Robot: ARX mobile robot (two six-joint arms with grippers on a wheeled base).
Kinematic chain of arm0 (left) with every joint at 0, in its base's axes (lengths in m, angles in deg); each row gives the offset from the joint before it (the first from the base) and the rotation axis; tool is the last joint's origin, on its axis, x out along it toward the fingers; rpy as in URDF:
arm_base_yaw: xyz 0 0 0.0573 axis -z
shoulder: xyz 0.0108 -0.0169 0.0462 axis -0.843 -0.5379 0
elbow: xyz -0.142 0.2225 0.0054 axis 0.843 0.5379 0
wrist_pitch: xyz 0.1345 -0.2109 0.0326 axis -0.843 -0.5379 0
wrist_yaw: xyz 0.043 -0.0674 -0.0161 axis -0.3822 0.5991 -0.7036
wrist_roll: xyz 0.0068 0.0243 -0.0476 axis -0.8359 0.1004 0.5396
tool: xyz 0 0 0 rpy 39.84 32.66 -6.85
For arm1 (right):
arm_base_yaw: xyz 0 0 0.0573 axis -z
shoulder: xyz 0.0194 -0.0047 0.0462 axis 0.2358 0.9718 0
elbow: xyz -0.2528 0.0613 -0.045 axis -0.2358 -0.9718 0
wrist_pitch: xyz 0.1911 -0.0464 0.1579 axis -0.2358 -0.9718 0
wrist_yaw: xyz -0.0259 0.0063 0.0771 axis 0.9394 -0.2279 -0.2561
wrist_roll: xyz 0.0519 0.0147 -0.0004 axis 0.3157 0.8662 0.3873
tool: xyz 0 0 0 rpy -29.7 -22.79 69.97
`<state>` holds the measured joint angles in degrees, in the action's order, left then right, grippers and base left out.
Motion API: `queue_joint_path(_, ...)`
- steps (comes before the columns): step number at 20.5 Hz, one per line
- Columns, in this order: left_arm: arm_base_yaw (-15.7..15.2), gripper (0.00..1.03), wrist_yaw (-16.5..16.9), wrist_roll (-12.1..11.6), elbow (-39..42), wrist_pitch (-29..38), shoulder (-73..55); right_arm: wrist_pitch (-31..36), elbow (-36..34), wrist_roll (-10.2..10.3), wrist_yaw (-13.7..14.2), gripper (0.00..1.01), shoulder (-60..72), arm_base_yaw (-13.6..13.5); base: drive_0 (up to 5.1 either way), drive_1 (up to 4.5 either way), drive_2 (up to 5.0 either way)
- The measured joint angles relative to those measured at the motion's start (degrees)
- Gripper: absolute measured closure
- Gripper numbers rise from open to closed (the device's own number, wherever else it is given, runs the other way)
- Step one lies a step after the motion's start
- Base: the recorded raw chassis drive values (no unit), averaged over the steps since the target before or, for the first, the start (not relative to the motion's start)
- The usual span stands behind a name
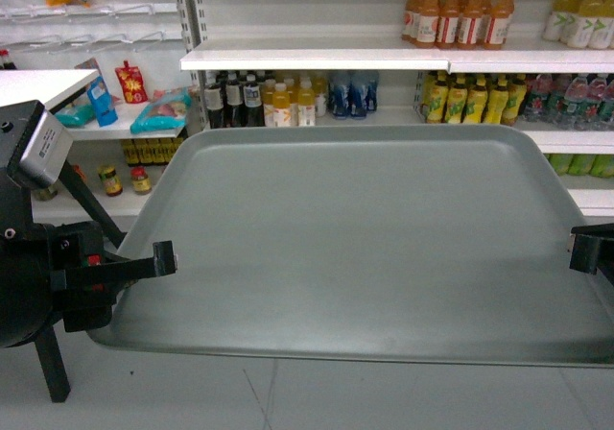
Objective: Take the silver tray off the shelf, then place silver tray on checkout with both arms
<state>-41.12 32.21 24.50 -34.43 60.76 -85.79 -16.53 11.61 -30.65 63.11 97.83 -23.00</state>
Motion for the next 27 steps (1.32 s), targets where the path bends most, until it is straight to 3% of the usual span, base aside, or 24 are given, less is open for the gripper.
queue_joint_path(7,0.02,1.0,-0.07,0.02,0.15,0.17,0.22,0.2,-0.17,0.0,0.04,0.99,-0.07,0.0,0.0,-2.02,2.0)
queue_joint_path(27,0.09,1.0,0.02,0.02,0.15,0.13,0.15,0.0,-0.15,0.0,-0.04,0.99,0.0,0.31,-4.9,2.49,2.5)
